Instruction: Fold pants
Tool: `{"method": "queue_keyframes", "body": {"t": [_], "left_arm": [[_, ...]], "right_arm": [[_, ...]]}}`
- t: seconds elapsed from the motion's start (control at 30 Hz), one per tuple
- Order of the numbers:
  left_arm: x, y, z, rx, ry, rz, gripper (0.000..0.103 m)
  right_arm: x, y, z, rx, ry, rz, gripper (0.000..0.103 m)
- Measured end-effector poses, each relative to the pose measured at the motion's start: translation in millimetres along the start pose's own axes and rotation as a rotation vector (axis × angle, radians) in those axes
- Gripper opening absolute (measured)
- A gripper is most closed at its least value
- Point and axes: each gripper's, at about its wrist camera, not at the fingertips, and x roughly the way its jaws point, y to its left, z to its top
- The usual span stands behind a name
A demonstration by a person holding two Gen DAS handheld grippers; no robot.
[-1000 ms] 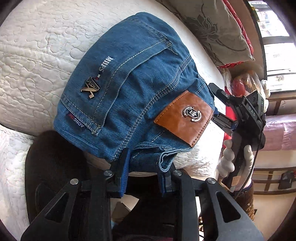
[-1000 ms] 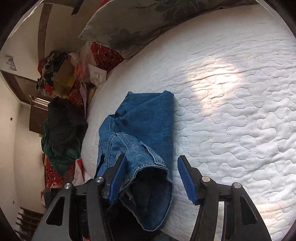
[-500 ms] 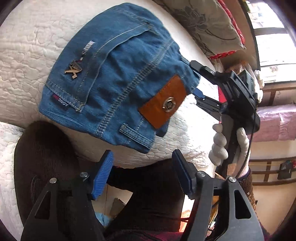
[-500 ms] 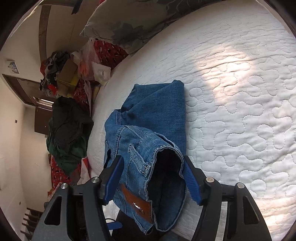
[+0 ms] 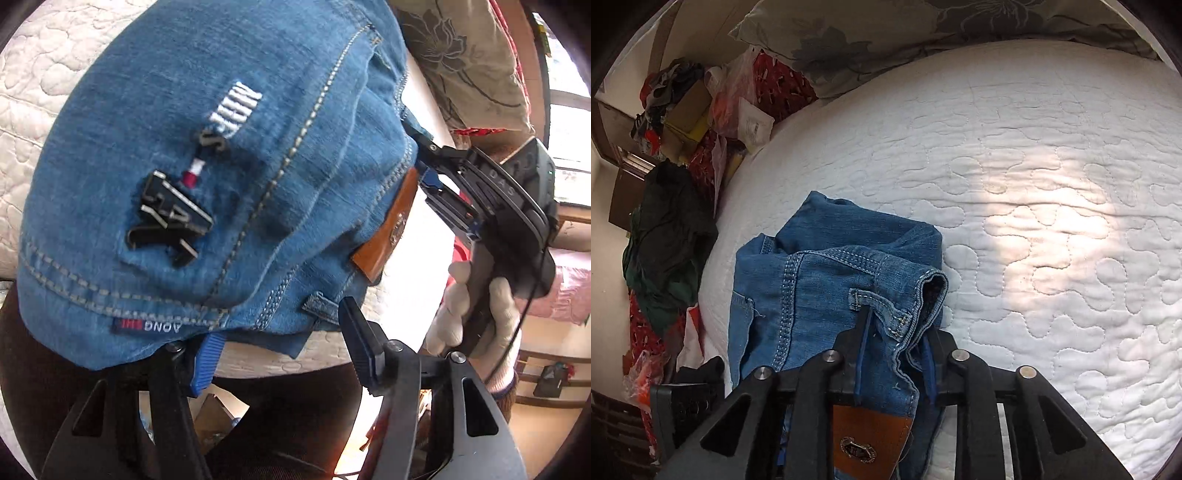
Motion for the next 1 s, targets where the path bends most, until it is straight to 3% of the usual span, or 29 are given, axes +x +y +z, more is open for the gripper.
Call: {"method": "queue_keyframes", "body": {"t": [0.1, 0.2, 0.23, 0.27, 0.37, 0.43, 0.47, 0.53, 0.6, 0.67, 0.77, 0.87, 1.0], "left_arm": [[-30.4, 12.4, -21.3, 0.047, -0.007, -0.043, 0.059], [-63.3, 38.3, -33.4, 0.015, -0.087, -0.049, 0.060], [-70.1, 47.4, -33.5, -0.015, -0.113, -0.052, 0.060], [-73.1, 54.3, -30.9, -0.043, -0.129, -0.065, 0.060], [-68.6, 61.9, -17.2, -0.112, -0.123, -0.103, 0.060], [-60.2, 59.7, -7.6, -0.127, -0.102, -0.102, 0.060], [-55.9, 58.3, -4.7, -0.123, -0.094, -0.091, 0.060], [-48.9, 60.3, 3.8, -0.125, -0.074, -0.069, 0.060], [-41.3, 61.1, 8.2, -0.138, -0.066, -0.040, 0.060], [-32.3, 65.6, 12.3, -0.144, -0.053, -0.005, 0.060], [-23.0, 73.5, 16.0, -0.162, -0.039, -0.013, 0.061], [-22.7, 73.9, 15.1, -0.155, -0.038, -0.022, 0.061], [-30.7, 75.5, 4.5, -0.130, -0.050, -0.013, 0.061]], "right_arm": [[-20.7, -2.5, 4.8, 0.034, -0.012, 0.046, 0.033], [-52.7, 16.3, 15.2, -0.031, -0.101, 0.041, 0.035], [-57.0, 27.3, 18.3, -0.074, -0.117, 0.047, 0.044], [-57.4, 40.9, 21.1, -0.120, -0.118, 0.048, 0.053], [-49.0, 84.5, 29.0, -0.247, -0.138, -0.002, 0.053], [-46.0, 102.2, 33.3, -0.253, -0.176, 0.044, 0.053], [-37.3, 110.3, 35.0, -0.253, -0.149, 0.073, 0.053], [-9.6, 130.1, 35.9, -0.305, -0.057, 0.033, 0.053], [14.8, 147.7, 29.5, -0.409, 0.000, -0.013, 0.048], [37.1, 156.6, 22.8, -0.492, 0.042, -0.078, 0.015], [66.2, 145.6, 22.7, -0.523, 0.062, -0.162, 0.015], [76.7, 132.7, 25.6, -0.484, 0.075, -0.140, 0.019], [52.7, 130.8, 31.8, -0.388, 0.060, -0.066, 0.024]]}}
